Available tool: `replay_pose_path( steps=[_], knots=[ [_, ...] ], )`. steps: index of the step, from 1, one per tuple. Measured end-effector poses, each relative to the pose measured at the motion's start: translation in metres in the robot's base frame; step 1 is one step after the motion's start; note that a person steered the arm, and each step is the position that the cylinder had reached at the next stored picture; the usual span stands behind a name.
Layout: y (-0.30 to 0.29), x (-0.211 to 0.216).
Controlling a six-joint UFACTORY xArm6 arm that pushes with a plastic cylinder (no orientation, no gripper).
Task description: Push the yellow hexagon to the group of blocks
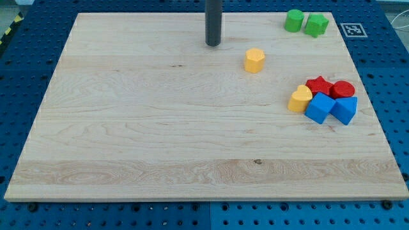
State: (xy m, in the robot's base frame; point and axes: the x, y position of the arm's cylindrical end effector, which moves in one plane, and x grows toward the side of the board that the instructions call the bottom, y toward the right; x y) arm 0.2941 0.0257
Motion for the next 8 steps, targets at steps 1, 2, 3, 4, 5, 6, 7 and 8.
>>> replay_pose_path(
  steps=[1,2,3,4,5,6,7,8],
  knots=[
    [0.033,0.018],
    [0.063,0.04],
    [0.087,0.057],
    [0.092,0.063],
    [0.092,0.063],
    [0.085,0.063],
    [0.062,0.063],
    [0.061,0.064]
  ],
)
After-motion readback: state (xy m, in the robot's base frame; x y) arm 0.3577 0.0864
